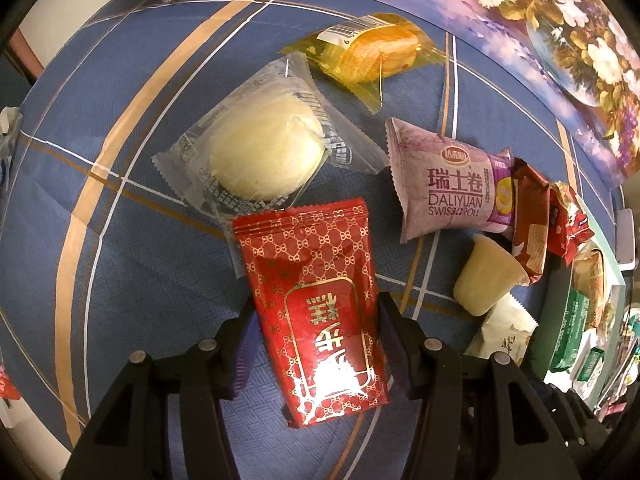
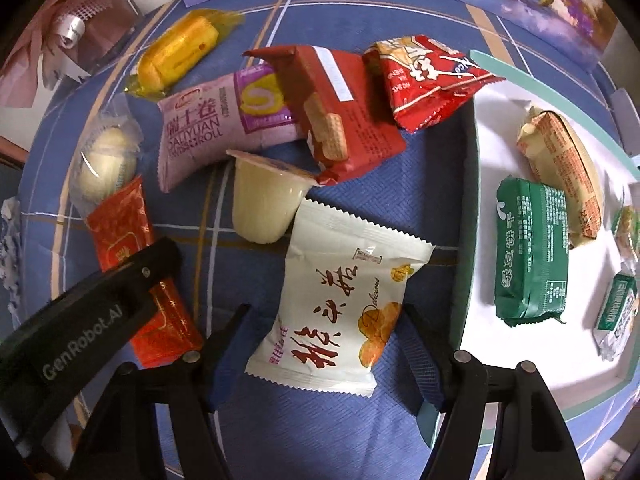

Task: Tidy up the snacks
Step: 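Grasp the red patterned pack with the left gripper while the right grasps the white pastry bag, then carry both packs over the white tray and open both grippers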

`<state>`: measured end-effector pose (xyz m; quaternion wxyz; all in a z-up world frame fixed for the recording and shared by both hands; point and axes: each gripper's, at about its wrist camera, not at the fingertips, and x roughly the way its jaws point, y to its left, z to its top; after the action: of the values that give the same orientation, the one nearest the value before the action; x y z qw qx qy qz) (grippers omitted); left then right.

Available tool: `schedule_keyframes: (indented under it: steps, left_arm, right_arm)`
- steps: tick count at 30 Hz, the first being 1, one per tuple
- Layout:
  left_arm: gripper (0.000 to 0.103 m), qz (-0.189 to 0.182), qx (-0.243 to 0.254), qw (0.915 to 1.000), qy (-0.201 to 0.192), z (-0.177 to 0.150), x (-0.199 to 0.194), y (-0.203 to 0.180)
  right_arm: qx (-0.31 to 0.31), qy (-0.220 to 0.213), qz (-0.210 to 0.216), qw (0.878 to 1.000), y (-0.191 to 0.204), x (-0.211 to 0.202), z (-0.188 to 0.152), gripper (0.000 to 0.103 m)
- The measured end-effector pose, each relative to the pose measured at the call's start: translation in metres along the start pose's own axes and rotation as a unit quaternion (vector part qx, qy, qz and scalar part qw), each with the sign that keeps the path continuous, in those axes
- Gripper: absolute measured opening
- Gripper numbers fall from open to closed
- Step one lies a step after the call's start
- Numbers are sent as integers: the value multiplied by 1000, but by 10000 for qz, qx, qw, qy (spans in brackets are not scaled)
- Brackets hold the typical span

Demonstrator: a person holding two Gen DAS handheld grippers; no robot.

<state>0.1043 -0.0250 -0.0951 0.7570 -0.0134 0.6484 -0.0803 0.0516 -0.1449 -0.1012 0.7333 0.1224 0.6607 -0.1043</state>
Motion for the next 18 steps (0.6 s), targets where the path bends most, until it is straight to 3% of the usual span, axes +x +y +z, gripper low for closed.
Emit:
schedule_keyframes:
  steps: [5, 8, 18]
  left_arm:
    - [56, 40, 31, 10000, -15, 0, -3, -7]
    - [50, 5, 6, 10000, -52, 0, -3, -9]
    - [49, -211, -44, 9995, -252, 8, -24, -2]
  right_arm:
    - [-8, -94, -150, 9998, 11, -1, -4, 57]
    - [53, -101, -42, 9999, 5, 0, -2, 56]
    - [98, -332, 56, 9994, -16, -30, 7, 56]
